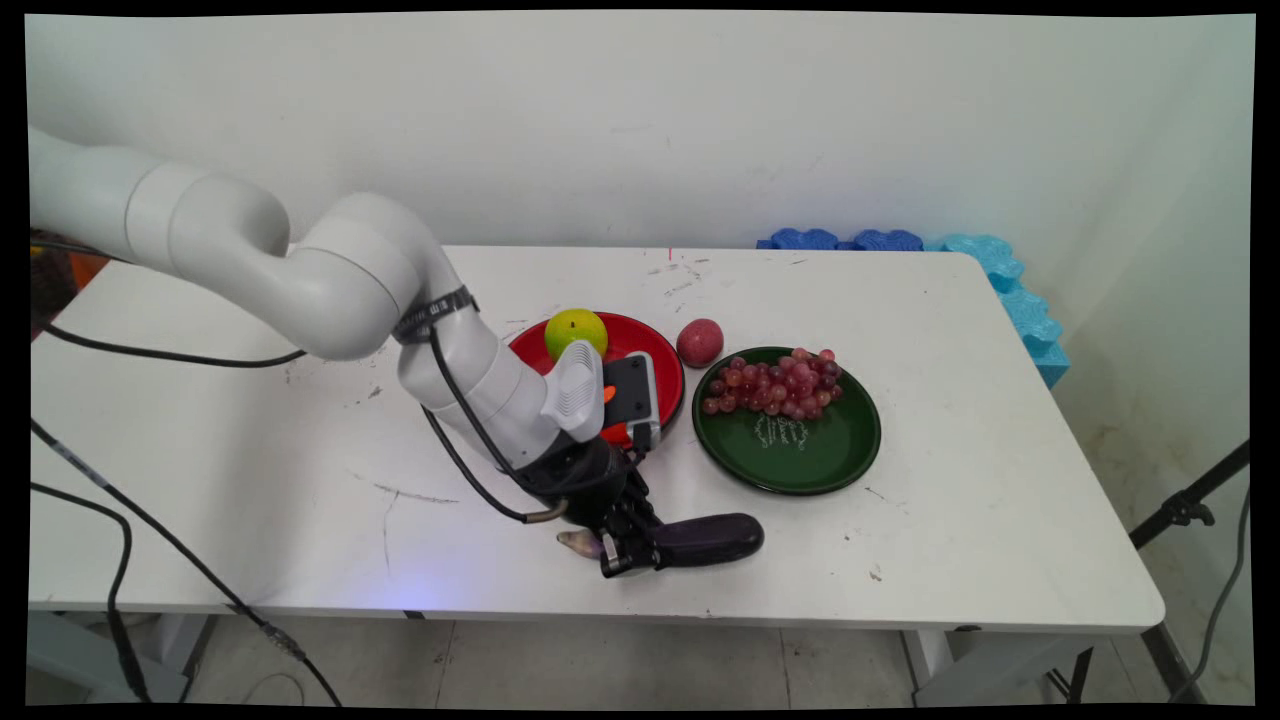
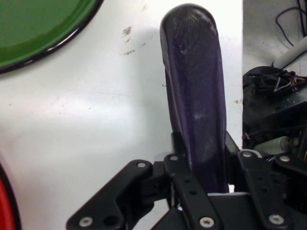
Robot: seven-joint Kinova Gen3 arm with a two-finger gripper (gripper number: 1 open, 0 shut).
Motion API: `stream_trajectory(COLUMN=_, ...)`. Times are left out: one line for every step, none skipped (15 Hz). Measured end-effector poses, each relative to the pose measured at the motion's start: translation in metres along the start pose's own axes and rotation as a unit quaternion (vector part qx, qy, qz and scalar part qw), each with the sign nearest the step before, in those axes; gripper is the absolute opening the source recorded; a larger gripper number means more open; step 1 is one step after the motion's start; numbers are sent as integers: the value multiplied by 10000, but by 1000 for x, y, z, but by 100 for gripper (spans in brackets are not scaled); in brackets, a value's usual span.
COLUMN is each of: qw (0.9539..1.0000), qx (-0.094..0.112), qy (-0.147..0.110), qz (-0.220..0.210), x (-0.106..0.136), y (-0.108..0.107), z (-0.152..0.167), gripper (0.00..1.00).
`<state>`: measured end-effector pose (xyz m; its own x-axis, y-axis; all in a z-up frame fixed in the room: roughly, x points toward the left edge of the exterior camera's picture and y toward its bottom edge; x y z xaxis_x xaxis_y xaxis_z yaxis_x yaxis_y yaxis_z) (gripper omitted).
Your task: Place the picked object on the table
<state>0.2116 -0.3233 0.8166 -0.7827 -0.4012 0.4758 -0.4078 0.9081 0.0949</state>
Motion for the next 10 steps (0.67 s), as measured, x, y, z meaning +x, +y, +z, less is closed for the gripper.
stream_trajectory(qw=10000, qx=2, qy=5, qz=-5, x=-1, y=0, z=2, gripper=0)
stream_trajectory(qw=10000, qx=6, qy=11, qz=-9, x=-2, y=0, z=3, gripper=0)
stream_trajectory(qw=10000, qx=10, qy=18, qz=-11, x=-3, y=0, z=5, gripper=0)
stream_trajectory(qw=10000, qx=14, qy=25, qz=-13, x=-3, y=0, z=6, gripper=0)
stream_trajectory(qw=10000, qx=20, qy=33, qz=-11, x=-4, y=-1, z=7, gripper=100)
stream_trajectory(qw=10000, qx=27, qy=41, qz=-17, x=-4, y=-1, z=8, gripper=100)
stream_trajectory(qw=10000, qx=34, qy=48, qz=-28, x=-5, y=-2, z=8, gripper=100)
stream_trajectory(qw=10000, qx=43, qy=55, qz=-33, x=-5, y=-2, z=8, gripper=100)
stream_trajectory(qw=10000, qx=48, qy=68, qz=-35, x=-4, y=-3, z=7, gripper=100)
stream_trajectory(qw=9999, qx=47, qy=90, qz=-28, x=-4, y=-3, z=5, gripper=100)
